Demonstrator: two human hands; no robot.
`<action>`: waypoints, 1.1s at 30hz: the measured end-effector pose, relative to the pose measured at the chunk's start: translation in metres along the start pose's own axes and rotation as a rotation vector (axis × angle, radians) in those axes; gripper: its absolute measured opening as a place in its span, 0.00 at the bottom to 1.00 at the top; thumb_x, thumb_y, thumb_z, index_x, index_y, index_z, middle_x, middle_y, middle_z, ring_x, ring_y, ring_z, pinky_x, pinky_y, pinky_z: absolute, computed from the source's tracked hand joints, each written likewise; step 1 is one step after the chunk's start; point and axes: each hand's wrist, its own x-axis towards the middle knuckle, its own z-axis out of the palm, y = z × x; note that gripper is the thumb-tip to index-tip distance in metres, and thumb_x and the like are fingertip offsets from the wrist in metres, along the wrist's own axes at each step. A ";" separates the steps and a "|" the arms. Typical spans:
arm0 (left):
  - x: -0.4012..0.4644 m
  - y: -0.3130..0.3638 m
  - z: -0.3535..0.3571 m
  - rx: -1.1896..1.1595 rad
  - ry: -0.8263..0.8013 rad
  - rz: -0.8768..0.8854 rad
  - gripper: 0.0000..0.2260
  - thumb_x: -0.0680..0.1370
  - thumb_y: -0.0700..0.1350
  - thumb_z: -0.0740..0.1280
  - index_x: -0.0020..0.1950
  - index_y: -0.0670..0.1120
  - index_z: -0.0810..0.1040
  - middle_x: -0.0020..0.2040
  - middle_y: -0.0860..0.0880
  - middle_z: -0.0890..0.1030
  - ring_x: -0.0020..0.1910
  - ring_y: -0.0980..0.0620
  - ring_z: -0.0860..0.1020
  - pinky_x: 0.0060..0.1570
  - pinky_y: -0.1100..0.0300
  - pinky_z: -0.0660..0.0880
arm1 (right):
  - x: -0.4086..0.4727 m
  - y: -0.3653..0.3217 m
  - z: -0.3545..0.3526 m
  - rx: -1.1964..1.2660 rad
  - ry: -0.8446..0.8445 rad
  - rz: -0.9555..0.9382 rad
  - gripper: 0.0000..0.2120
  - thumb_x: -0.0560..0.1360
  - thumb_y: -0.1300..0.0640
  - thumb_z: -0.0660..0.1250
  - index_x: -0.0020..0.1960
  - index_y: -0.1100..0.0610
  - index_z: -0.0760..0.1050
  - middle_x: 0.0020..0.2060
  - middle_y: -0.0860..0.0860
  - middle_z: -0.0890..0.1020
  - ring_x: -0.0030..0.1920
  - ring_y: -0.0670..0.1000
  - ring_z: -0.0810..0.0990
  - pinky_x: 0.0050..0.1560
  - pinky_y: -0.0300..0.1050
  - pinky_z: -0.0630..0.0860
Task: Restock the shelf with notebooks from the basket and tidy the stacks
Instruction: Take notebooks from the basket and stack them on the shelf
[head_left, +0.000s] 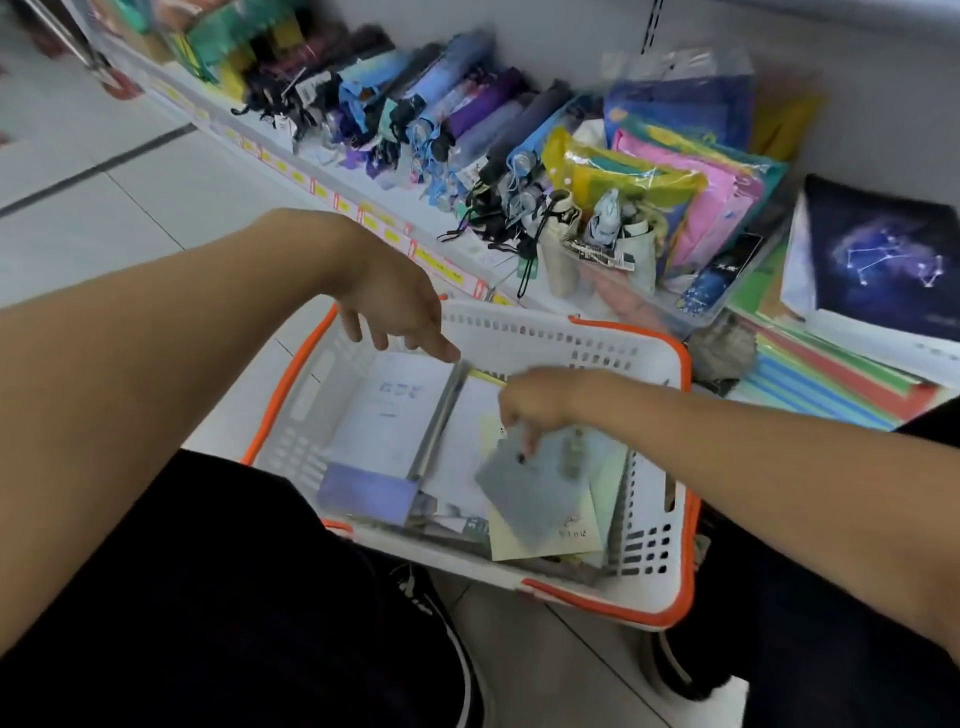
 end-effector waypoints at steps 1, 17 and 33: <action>0.003 0.001 0.003 -0.034 -0.051 -0.032 0.32 0.69 0.67 0.68 0.65 0.48 0.73 0.58 0.53 0.77 0.54 0.50 0.79 0.55 0.51 0.79 | 0.000 -0.004 -0.024 0.121 0.126 -0.023 0.16 0.68 0.50 0.77 0.34 0.55 0.72 0.29 0.52 0.73 0.30 0.51 0.69 0.35 0.45 0.69; -0.006 -0.037 -0.024 0.311 0.295 -0.045 0.10 0.79 0.49 0.66 0.57 0.45 0.73 0.53 0.43 0.77 0.53 0.42 0.76 0.55 0.47 0.75 | 0.010 -0.010 0.052 -0.053 -0.181 -0.116 0.49 0.65 0.55 0.81 0.78 0.48 0.57 0.79 0.48 0.54 0.70 0.53 0.70 0.60 0.47 0.72; -0.005 -0.032 -0.024 -0.103 0.397 0.104 0.04 0.81 0.45 0.61 0.55 0.49 0.73 0.54 0.43 0.78 0.52 0.41 0.78 0.55 0.42 0.77 | -0.052 0.000 -0.128 0.277 0.343 0.003 0.11 0.68 0.50 0.78 0.42 0.52 0.78 0.35 0.45 0.78 0.36 0.47 0.76 0.38 0.45 0.74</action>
